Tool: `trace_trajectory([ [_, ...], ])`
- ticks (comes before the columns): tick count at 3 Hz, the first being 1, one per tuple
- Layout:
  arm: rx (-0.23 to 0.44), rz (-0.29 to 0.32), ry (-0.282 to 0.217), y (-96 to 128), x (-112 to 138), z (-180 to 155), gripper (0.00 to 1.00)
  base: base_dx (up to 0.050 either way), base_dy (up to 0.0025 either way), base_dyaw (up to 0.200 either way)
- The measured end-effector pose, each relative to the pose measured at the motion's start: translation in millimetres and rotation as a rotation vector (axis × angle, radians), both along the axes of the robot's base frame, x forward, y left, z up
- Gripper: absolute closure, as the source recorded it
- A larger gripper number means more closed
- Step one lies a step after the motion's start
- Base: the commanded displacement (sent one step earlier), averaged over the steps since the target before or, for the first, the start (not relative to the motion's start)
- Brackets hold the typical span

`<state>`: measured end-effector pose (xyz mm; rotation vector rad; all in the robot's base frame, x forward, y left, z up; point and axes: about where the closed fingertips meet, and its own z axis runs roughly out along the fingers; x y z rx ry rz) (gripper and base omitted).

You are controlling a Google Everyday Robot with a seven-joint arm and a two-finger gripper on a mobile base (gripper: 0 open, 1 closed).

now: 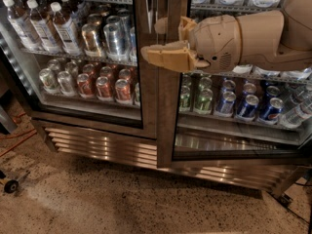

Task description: Open right fridge door

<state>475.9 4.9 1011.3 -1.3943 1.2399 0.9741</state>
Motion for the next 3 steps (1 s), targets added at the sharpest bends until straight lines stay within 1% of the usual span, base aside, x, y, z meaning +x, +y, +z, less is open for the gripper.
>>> trace_trajectory([
  [1, 0.0, 0.0, 0.0, 0.0, 0.0, 0.0, 1.0, 0.0, -0.00002, -0.184],
  [2, 0.0, 0.0, 0.0, 0.0, 0.0, 0.0, 1.0, -0.022, 0.00197, -0.178],
  [3, 0.0, 0.0, 0.0, 0.1, 0.0, 0.0, 1.0, 0.0, 0.0, 0.0],
])
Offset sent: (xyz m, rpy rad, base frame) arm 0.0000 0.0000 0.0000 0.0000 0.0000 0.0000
